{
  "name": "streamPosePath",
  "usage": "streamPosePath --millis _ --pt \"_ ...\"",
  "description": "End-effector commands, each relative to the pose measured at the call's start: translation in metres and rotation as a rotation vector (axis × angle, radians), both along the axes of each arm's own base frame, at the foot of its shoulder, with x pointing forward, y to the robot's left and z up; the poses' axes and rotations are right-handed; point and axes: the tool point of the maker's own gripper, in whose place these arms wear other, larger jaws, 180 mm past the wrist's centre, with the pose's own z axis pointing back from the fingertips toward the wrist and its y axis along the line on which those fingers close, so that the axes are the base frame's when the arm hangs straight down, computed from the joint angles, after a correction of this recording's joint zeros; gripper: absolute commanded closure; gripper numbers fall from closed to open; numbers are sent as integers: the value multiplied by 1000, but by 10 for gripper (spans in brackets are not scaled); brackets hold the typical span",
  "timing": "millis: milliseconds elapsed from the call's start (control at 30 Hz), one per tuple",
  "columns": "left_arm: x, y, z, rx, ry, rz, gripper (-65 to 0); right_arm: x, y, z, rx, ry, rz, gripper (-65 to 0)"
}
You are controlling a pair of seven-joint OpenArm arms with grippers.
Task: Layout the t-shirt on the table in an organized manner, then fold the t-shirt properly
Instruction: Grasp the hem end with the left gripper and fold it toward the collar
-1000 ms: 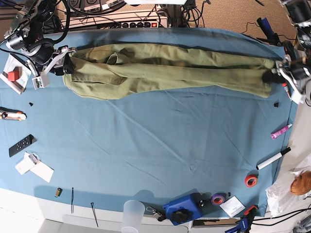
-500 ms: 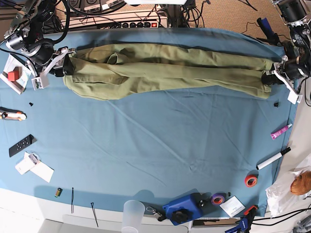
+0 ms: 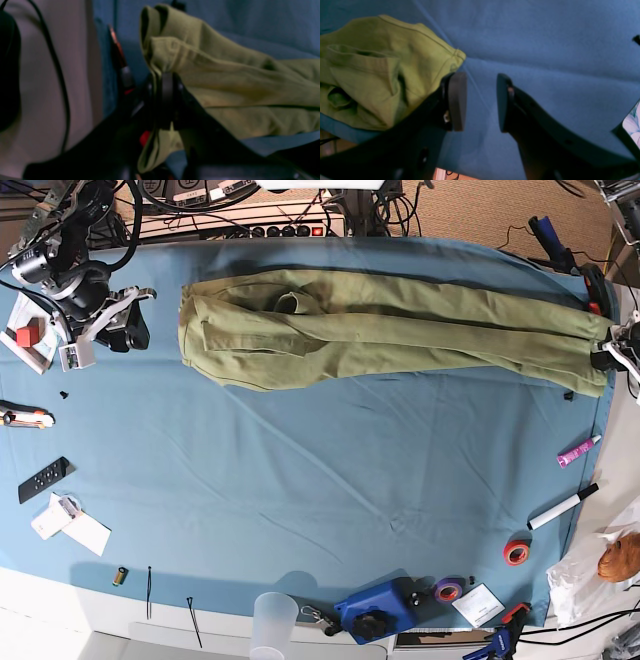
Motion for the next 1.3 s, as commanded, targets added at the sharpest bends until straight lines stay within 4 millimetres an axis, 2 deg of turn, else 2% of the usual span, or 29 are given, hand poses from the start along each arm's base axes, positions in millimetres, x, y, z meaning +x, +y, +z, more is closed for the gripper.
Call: streamPosePath --millis 0,167,333,467,567,633,733,900,1033,1267 --pt "6 2 15 -6 -34 -18 0 6 -1 12 -10 -46 7 -207" --pt "2 -35 30 -171 -99 -169 0 6 -1 12 -11 -45 6 -207" --pt "9 -77 66 -291 -280 -293 0 6 -1 12 -10 -46 6 -207" --pt "7 -114 94 -270 -382 -408 0 6 -1 12 -10 -45 6 -207" --pt "-2 -149 113 -222 -459 -504 0 6 -1 12 -10 -45 6 -207" --pt "-11 -169 119 -151 -500 -572 0 6 -1 12 -10 -45 6 -207" --pt "-22 -192 130 -106 -562 -578 0 6 -1 12 -10 -46 6 -207" --pt "-33 -208 126 -147 -575 -535 0 6 -1 12 -10 -47 6 -207" --pt "-32 -222 110 -164 -537 -551 0 7 -1 13 -8 -55 6 -207" --pt "-37 -286 81 -190 -460 -657 0 9 -1 15 -5 -69 5 -207"
